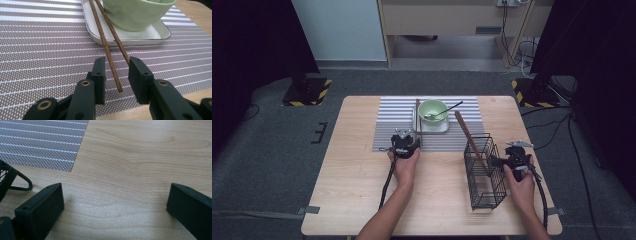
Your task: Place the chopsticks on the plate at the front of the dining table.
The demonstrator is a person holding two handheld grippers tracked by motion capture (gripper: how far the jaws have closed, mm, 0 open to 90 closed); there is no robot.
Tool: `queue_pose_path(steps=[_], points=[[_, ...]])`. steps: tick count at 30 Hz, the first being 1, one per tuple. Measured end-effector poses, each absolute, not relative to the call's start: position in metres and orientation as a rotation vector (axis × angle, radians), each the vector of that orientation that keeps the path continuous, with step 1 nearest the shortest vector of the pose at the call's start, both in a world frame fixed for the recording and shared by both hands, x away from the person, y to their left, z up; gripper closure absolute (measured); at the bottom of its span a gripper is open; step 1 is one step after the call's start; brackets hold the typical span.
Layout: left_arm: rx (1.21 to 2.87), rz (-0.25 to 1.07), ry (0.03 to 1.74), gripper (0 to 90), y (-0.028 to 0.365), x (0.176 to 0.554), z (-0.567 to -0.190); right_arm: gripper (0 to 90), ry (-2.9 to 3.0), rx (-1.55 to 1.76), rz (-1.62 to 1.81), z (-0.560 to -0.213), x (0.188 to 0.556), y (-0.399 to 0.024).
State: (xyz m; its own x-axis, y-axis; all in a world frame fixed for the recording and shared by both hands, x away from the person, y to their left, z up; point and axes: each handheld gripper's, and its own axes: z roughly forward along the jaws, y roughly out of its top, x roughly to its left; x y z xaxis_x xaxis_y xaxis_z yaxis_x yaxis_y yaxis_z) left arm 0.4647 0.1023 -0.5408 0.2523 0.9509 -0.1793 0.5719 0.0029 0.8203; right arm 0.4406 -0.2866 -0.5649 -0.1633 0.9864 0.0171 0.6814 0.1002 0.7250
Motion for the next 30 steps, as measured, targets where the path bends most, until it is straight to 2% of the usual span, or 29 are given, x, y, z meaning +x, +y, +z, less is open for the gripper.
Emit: queue_pose_path(steps=[15,18,30], points=[[1.674,0.575,1.388,59.5,0.094,0.46,-0.535,1.4,1.902,1.626,0.834,-0.565,0.441,-0.287],[1.679,0.587,1.384,53.0,0.091,0.461,-0.536,1.4,1.902,1.626,0.834,-0.565,0.441,-0.287],[1.716,0.606,1.384,52.2,0.082,0.469,-0.541,1.4,1.902,1.627,0.835,-0.565,0.441,-0.287]])
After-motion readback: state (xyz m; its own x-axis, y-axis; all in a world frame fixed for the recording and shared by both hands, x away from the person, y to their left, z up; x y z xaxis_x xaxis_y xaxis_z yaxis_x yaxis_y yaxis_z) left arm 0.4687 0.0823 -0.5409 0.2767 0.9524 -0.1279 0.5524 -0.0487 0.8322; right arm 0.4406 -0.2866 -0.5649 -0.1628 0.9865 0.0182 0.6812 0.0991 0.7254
